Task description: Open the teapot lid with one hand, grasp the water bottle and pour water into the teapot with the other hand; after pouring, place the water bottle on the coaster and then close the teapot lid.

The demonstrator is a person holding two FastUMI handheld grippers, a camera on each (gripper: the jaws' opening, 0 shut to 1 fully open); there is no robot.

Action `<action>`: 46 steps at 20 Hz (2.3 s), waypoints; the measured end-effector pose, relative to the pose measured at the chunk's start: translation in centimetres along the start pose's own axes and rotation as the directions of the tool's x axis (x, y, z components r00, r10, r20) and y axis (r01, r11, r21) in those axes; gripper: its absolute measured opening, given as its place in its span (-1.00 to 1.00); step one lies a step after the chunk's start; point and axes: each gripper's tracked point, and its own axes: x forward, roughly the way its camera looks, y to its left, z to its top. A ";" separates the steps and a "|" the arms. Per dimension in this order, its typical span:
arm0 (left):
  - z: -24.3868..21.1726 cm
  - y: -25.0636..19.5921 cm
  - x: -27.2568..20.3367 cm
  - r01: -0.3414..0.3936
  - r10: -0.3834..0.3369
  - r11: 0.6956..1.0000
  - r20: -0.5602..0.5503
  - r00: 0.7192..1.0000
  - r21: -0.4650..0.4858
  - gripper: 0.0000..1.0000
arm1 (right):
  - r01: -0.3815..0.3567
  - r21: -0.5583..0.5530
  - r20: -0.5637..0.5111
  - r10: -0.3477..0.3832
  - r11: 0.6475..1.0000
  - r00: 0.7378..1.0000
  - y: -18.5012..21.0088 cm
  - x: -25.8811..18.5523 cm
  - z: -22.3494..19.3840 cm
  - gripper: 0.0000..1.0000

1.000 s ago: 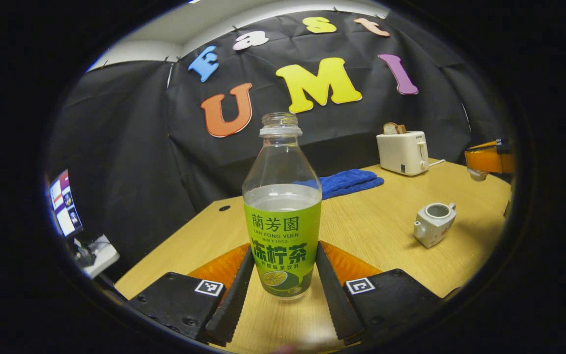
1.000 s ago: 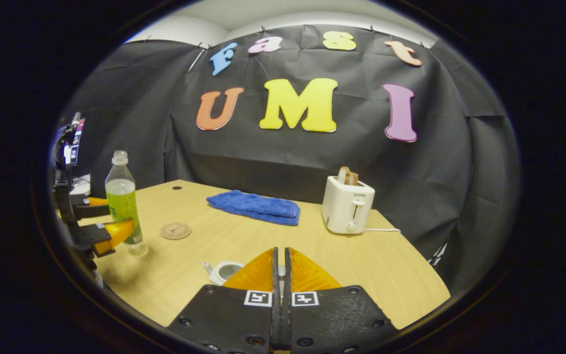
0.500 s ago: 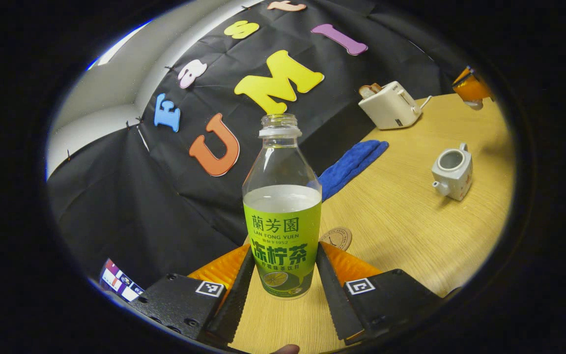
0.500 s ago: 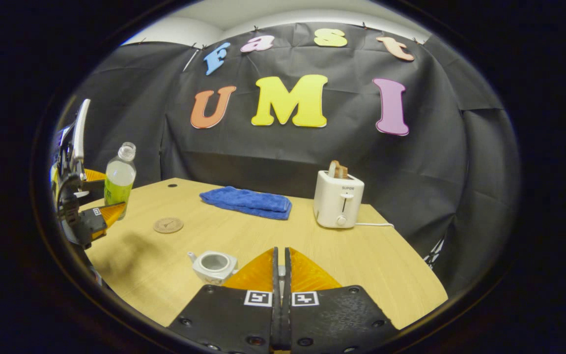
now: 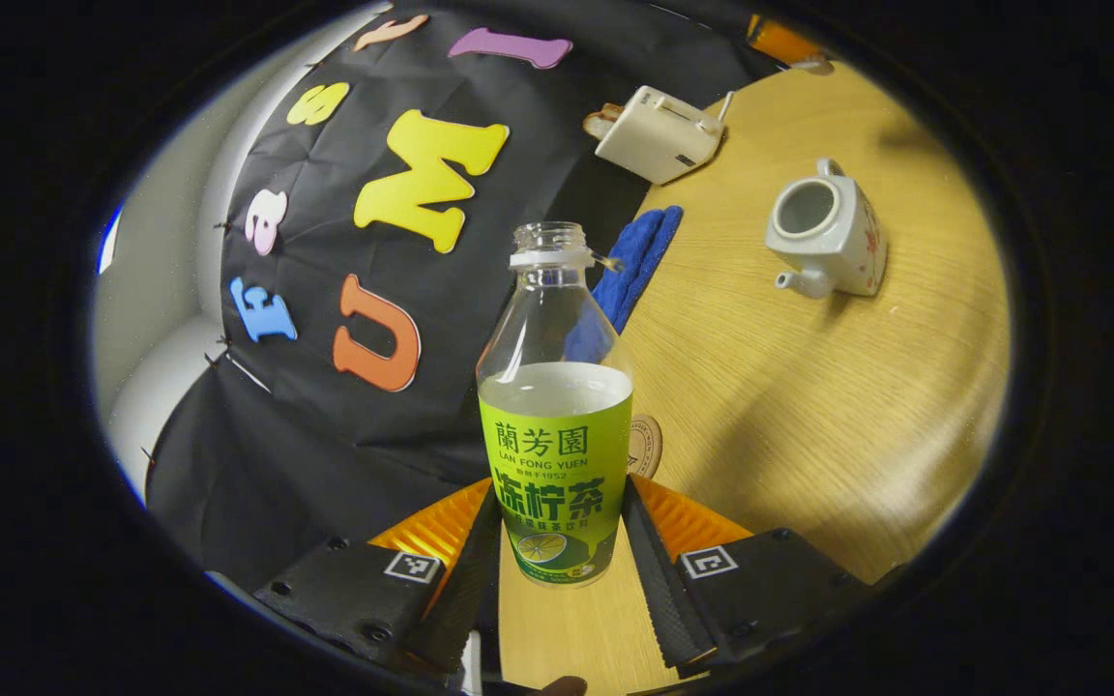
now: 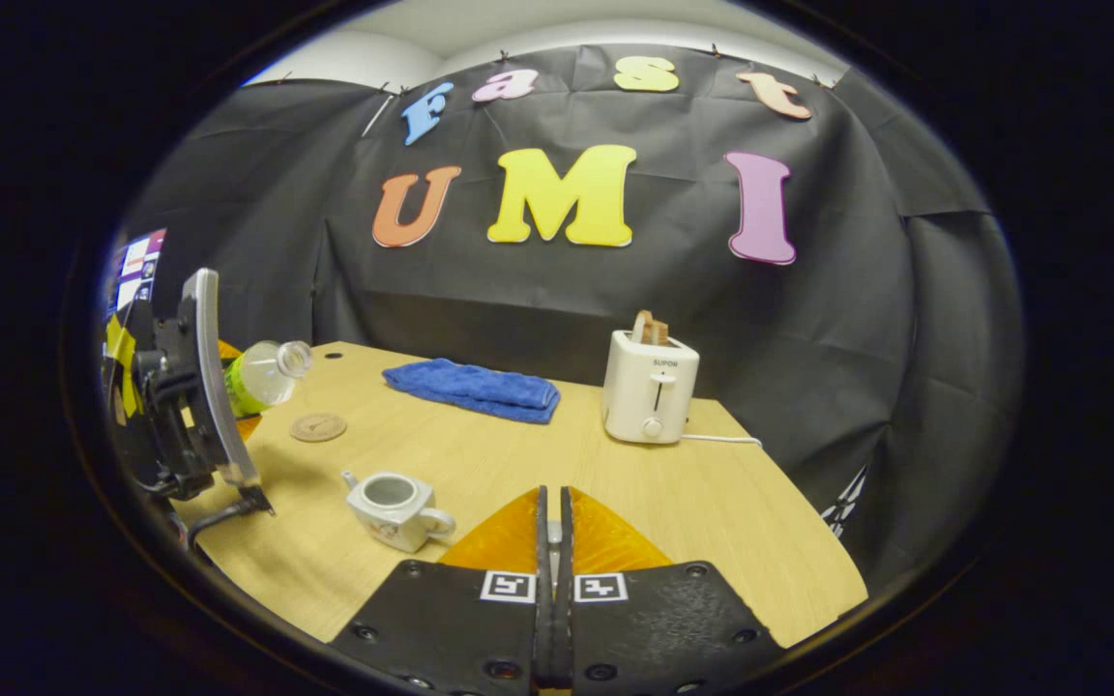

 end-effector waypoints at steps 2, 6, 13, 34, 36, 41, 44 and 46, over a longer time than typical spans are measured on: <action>0.8 -0.4 0.0 0.009 -0.010 0.997 0.004 1.000 0.072 0.49 | -0.005 0.004 -0.006 0.005 1.000 1.000 -0.5 0.1 -0.4 -1.00; 2.0 -0.8 0.2 0.015 -0.016 0.978 0.004 1.000 0.209 0.49 | -0.005 0.015 -0.012 0.005 1.000 1.000 -1.3 0.2 -1.1 -1.00; 3.2 -2.1 -0.4 0.013 -0.021 0.921 0.016 1.000 0.388 0.48 | 0.007 0.036 -0.019 -0.007 0.999 1.000 -2.6 0.1 -2.1 -1.00; 7.0 -0.9 -0.4 -0.074 0.040 0.733 0.066 0.997 0.676 0.48 | 0.001 0.060 -0.027 0.001 0.998 1.000 -3.6 -0.4 -3.3 -1.00; 7.0 -0.8 -0.3 -0.076 0.044 0.715 0.065 0.997 0.695 0.48 | 0.001 0.058 -0.026 0.001 0.998 1.000 -3.6 -0.3 -3.2 -1.00; 7.0 -0.6 -0.4 -0.091 0.057 0.680 0.072 0.996 0.728 0.48 | -0.003 0.061 -0.027 0.005 0.998 1.000 -3.5 -0.2 -3.4 -1.00; 7.0 -0.2 -0.5 -0.110 0.079 0.656 0.077 0.994 0.747 0.48 | -0.007 0.063 -0.028 0.009 0.998 1.000 -3.4 -0.2 -3.4 -1.00; 7.3 0.0 -0.4 -0.111 0.079 0.638 0.079 0.994 0.762 0.48 | -0.008 0.062 -0.031 0.010 0.998 0.999 -3.4 -0.1 -3.5 -1.00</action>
